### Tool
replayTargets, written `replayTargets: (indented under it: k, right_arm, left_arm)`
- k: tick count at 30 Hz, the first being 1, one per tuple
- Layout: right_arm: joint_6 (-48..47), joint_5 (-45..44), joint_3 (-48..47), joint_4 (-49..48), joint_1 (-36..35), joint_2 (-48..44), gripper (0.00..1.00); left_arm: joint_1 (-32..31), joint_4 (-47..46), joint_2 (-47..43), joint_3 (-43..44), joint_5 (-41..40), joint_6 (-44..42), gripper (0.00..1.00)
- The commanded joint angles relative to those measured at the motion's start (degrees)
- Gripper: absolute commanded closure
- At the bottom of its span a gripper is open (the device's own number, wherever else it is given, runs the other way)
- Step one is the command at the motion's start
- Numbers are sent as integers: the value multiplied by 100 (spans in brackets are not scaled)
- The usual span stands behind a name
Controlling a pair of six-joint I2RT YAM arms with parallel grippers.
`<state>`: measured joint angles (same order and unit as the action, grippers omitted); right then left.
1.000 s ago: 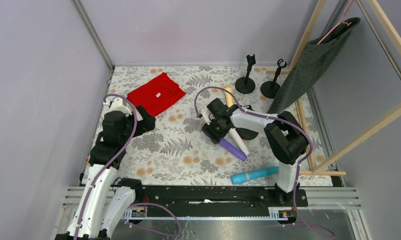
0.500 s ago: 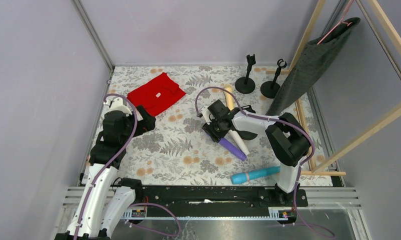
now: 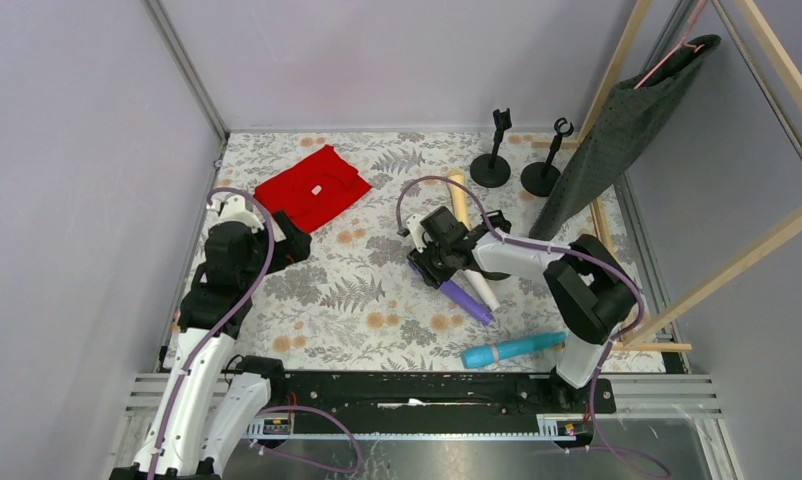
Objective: Attach the microphones to the stand
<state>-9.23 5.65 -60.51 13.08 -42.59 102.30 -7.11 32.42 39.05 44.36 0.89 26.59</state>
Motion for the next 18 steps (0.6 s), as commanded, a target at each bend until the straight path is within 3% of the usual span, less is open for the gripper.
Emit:
replayTargets:
  k: [1,3,9,14,18]
  right_arm:
    - [332,377,-140,-353,-100,-683,79]
    - [404,489,-322,-279,-106,-846,80]
    - [1039,959,-653,-558,-106,-1870,98]
    - [1629,232,-636,-640,-92,-2981,100]
    - [2124,-335,-498,-675,-92,-3784,100]
  left_arm:
    - [8,-330,-180,-41,-67,-31,1]
    - [8,-312,-230,-29,-69,-23,1]
    - [8,-328,-704,-3,-218,-27,1]
    - [8,-440,-847,7,-206,130,1]
    - [8,-821,-772,100,618,125,1]
